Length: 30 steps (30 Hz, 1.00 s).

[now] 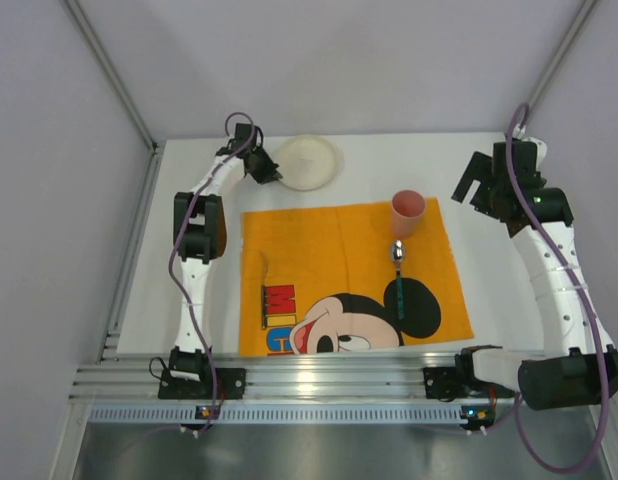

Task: Set the dinner table for one person

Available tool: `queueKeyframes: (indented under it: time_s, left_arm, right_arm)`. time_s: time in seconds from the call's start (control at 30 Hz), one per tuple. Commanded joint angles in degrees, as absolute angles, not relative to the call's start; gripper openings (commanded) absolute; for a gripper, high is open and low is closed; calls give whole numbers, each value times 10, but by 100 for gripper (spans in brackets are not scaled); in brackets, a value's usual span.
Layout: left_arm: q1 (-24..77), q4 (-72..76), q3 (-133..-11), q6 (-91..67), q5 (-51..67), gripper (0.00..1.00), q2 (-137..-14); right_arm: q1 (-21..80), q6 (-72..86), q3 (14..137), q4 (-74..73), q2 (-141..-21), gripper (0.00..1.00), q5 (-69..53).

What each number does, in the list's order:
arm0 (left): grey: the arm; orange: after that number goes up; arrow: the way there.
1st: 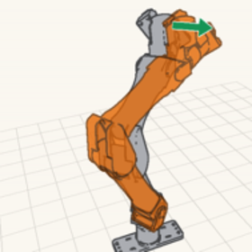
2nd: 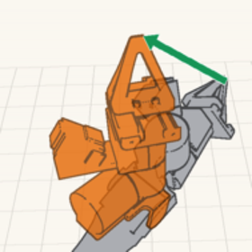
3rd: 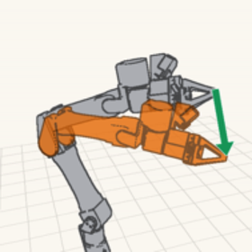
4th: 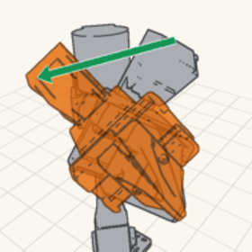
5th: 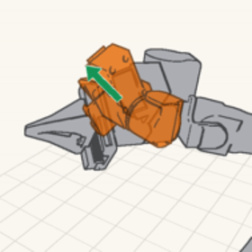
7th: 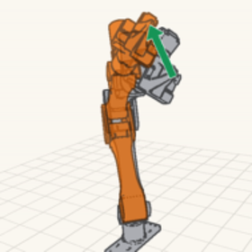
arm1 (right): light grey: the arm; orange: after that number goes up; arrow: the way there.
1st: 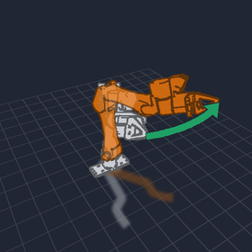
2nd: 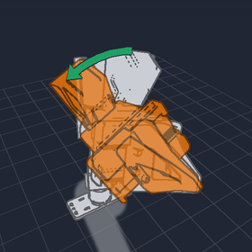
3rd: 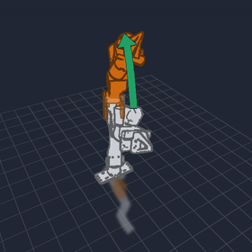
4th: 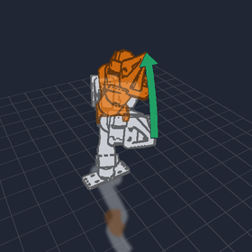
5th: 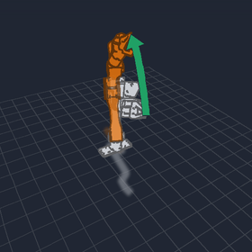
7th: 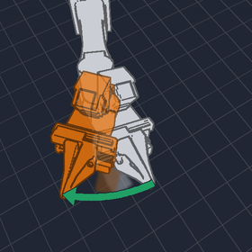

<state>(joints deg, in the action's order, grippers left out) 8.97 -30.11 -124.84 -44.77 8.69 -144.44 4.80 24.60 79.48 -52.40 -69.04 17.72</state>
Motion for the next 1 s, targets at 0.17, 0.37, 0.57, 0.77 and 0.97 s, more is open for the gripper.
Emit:
queueKeyframes:
  time_s: [0.17,0.37,0.57,0.77,0.97]
  left_arm:
    - [77,-220,-1216,-447,179,0,-1412]
    - [62,-177,-1174,-453,241,0,-1326]
    - [65,-177,-1100,-426,280,0,-1210]
    - [93,-251,-940,-306,283,0,-1070]
    - [182,-274,-729,-264,302,0,-921]
  right_arm:
    - [37,247,818,-538,-677,97,177]
    - [38,240,864,-539,-686,96,170]
    - [38,247,881,-538,-682,96,145]
    - [39,245,877,-539,-674,96,129]
    - [39,252,849,-538,-642,98,125]
